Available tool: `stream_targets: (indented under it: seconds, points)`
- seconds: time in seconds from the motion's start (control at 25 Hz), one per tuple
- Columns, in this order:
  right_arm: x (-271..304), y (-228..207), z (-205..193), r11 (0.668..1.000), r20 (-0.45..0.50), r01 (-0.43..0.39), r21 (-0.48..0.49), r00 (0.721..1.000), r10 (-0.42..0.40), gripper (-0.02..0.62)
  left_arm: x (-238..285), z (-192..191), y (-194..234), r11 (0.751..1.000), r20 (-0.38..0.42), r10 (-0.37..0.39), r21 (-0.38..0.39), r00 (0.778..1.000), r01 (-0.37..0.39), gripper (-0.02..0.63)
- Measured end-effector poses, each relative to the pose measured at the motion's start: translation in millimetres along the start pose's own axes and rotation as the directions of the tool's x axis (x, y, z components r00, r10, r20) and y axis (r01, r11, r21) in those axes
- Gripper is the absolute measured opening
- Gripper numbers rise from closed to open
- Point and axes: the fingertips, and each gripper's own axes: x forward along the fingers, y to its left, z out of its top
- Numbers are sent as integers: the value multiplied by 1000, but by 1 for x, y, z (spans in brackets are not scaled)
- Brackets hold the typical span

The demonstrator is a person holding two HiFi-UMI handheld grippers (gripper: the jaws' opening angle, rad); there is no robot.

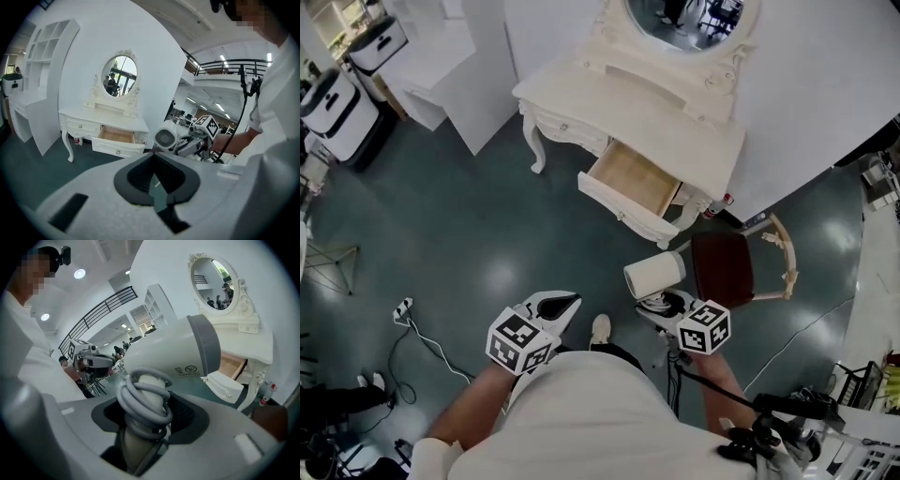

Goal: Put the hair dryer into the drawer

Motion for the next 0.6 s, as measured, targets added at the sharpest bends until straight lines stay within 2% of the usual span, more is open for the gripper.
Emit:
stream_targets:
  seconds: [0.16, 0.36, 0.6]
  points:
    - [9, -41, 27, 1000, -35, -12, -25, 999, 11, 236, 22, 25, 20, 999, 16, 28, -39, 999, -27, -5]
    - [39, -75, 52, 1000, -52, -22, 5, 998, 22, 236, 29, 39, 62, 997, 7, 42, -66, 999, -42, -5]
    - [89, -107, 90, 999, -51, 14, 38, 999, -12, 236, 35, 63, 136, 999, 7, 2, -54, 1000, -2, -5]
